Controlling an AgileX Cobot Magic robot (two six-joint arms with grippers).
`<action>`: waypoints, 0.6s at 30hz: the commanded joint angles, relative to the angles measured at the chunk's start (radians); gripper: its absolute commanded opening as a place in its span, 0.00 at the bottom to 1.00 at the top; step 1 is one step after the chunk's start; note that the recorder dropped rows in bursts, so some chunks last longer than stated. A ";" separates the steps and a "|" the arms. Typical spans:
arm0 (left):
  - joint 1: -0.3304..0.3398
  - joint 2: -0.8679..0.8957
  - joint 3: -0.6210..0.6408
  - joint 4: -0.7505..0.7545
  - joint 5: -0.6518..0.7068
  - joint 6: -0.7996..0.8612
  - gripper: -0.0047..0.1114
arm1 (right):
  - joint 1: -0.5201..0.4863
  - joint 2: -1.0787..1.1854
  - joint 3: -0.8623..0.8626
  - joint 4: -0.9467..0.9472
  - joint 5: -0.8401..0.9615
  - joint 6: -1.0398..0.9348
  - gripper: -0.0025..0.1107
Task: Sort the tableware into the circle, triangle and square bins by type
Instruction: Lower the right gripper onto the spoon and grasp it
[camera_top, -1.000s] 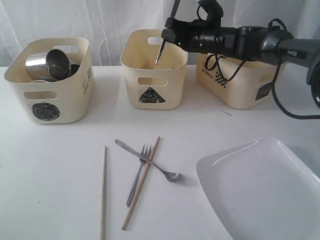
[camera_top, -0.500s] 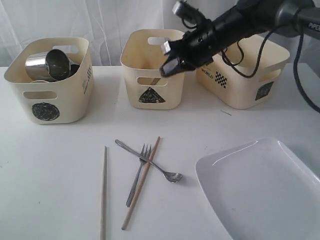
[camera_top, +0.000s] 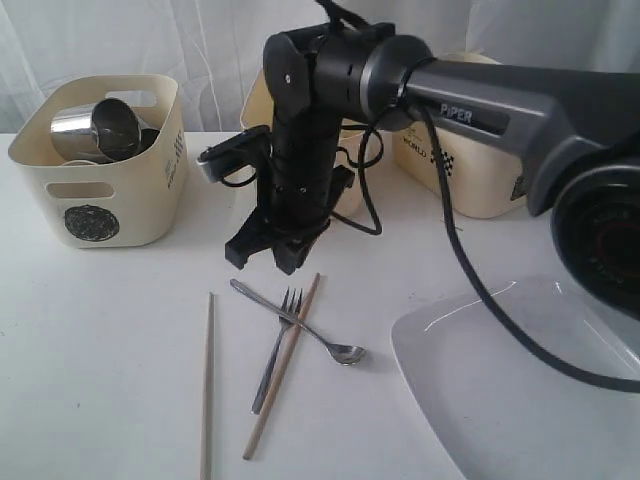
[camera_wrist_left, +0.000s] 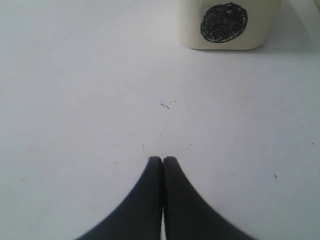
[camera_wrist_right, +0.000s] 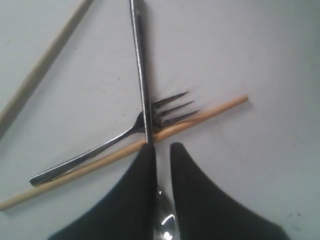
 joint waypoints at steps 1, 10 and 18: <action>-0.009 -0.005 0.004 -0.006 -0.005 -0.004 0.04 | 0.003 0.038 -0.002 -0.013 0.005 0.010 0.30; -0.009 -0.005 0.004 -0.006 -0.005 -0.004 0.04 | 0.003 0.101 0.014 -0.012 0.005 0.033 0.46; -0.009 -0.005 0.004 -0.006 -0.005 -0.004 0.04 | 0.003 0.103 0.126 0.066 0.005 0.038 0.44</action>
